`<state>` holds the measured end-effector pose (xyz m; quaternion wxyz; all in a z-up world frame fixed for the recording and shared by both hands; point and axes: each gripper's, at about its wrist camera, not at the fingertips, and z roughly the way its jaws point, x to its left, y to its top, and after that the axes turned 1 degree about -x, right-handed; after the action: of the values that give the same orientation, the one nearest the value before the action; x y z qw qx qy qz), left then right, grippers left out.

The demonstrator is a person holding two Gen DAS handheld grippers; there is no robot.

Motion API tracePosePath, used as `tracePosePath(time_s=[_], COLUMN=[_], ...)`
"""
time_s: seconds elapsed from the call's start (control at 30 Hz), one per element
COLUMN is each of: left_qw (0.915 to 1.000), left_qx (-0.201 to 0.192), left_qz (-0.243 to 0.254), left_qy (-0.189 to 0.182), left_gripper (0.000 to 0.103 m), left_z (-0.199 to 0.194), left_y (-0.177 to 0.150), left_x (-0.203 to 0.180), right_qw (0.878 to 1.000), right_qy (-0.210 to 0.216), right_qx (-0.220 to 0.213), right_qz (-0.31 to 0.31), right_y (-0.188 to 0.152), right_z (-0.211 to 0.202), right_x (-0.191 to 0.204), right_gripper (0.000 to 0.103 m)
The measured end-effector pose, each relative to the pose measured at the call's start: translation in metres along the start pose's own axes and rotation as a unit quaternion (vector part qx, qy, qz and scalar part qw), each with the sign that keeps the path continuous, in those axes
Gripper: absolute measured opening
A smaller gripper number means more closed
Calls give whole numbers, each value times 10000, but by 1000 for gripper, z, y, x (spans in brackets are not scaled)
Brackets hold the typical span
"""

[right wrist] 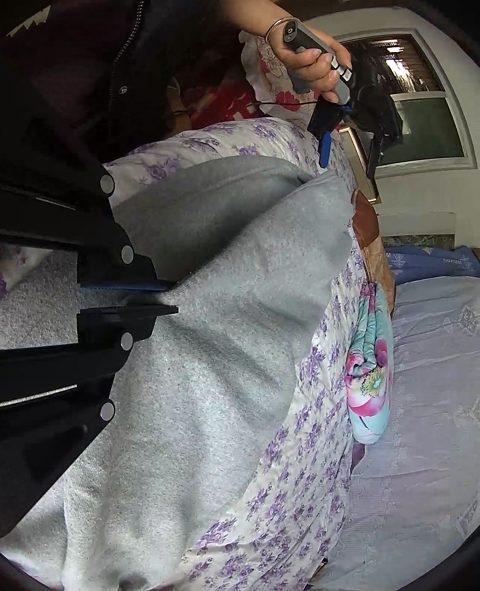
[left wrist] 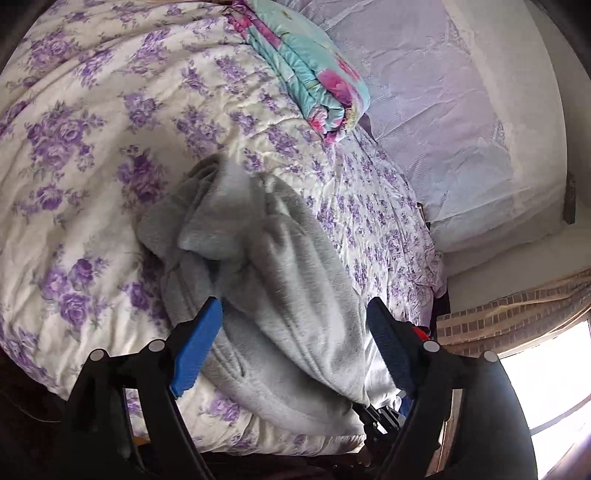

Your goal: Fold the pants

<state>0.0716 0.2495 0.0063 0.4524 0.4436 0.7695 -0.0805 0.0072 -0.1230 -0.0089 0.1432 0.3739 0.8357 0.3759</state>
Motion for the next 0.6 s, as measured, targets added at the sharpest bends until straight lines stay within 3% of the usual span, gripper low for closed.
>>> tracePosePath(time_s=[0.2,0.47,0.6], left_qw=[9976,9964,9932], left_qx=[446,636,686], left_qz=[-325,-378,-870], left_qy=[409,404,352], left_gripper=[84,85,85], left_z=[42,40,48], left_y=[-1,-9,-5], left_x=[-4,-8,12], right_qw=[9999,9997,9996], right_qy=[-54,61,85], right_qx=[-66,-190,-178], right_qz=[61,172,211], right_y=[-1,-2,-2], right_z=[-3,-10,-9], right_x=[-1,-6,-7], right_gripper=[7,7,7])
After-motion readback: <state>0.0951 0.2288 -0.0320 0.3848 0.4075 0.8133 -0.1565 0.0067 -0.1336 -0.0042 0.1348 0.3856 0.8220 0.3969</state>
